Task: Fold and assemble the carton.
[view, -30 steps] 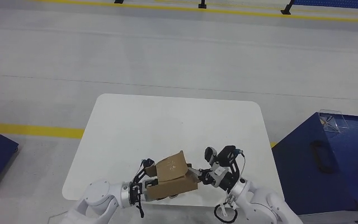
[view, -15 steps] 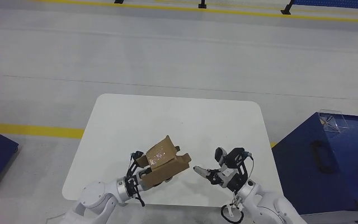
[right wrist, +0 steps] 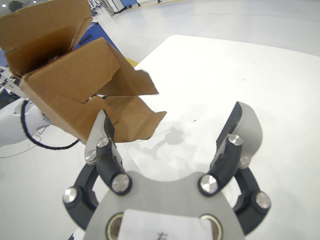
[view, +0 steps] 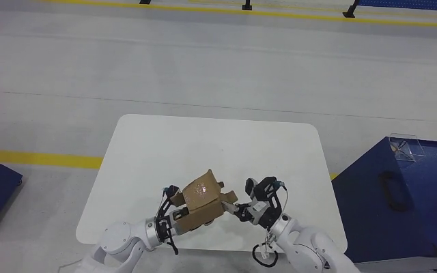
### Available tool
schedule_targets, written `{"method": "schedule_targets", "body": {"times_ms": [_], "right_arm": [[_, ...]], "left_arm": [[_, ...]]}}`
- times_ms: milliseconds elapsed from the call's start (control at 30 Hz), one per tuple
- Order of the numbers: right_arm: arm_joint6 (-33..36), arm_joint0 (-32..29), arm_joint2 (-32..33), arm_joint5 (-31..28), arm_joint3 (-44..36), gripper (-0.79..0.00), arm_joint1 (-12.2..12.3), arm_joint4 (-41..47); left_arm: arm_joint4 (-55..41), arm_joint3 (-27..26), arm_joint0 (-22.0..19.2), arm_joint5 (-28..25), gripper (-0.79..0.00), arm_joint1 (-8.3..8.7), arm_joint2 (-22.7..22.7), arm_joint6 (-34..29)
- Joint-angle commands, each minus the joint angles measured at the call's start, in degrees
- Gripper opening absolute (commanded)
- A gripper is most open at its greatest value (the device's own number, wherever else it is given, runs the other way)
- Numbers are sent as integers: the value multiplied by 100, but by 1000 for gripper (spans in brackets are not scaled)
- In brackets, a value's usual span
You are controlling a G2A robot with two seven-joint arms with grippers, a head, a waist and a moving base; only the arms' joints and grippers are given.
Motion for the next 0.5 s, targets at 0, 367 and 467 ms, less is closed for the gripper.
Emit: {"method": "schedule_targets", "body": {"times_ms": [0, 367, 467], "right_arm": [[-10, -22, -10, 13, -33, 0, -4, -50], [-516, 239, 121, 852, 225, 0, -75, -783], [-694, 405, -11, 1337, 388, 0, -119, -1446]], "left_arm": [[-11, 5, 4, 18, -785, 1, -9, -21], [133, 69, -15, 0, -785, -13, -2, 172], [150, 95, -34, -29, -785, -25, 38, 173]]}}
